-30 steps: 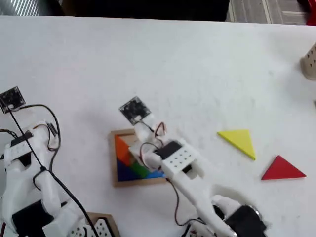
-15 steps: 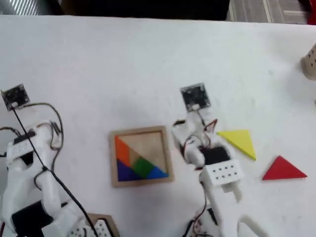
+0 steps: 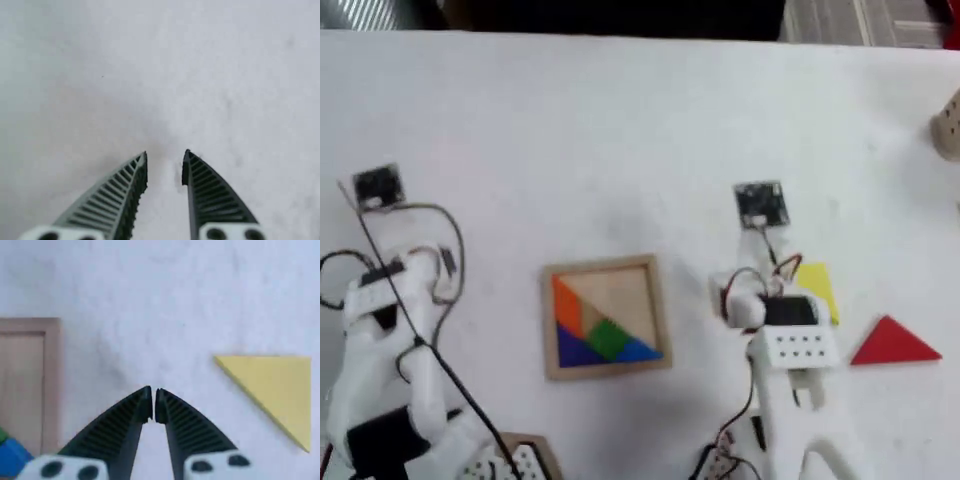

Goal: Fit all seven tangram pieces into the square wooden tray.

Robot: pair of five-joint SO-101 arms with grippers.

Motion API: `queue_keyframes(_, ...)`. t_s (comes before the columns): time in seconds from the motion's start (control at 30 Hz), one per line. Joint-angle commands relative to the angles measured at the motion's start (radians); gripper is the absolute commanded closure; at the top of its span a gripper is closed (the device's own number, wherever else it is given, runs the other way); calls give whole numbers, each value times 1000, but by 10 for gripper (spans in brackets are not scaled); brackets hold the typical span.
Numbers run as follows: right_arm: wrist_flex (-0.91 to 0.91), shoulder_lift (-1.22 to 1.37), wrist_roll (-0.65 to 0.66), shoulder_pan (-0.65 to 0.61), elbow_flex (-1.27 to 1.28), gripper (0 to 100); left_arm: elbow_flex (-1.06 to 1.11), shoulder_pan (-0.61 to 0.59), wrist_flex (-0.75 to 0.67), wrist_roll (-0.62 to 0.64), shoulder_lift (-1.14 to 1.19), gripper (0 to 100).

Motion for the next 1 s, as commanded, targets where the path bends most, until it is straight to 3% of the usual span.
queue_keyframes(0.0, 38, -31, 81, 84, 23, 981, -9, 39, 12, -48, -27, 866)
queue_keyframes(0.23, 41, -35, 227, 194, 129, 981, -12, 45, 57, -55, -27, 866)
queue_keyframes(0.4, 42, -35, 236, 268, 133, 981, -15, 47, 89, -57, -27, 867)
queue_keyframes(0.57, 77, -36, 236, 268, 129, 981, -9, 94, 89, -180, -36, 979)
queue_keyframes(0.83, 139, -180, 232, 277, 152, 981, 144, 174, 81, -212, -231, 967)
queue_keyframes(0.97, 113, -308, 235, 348, 215, 981, 235, 226, 80, -212, -360, 966)
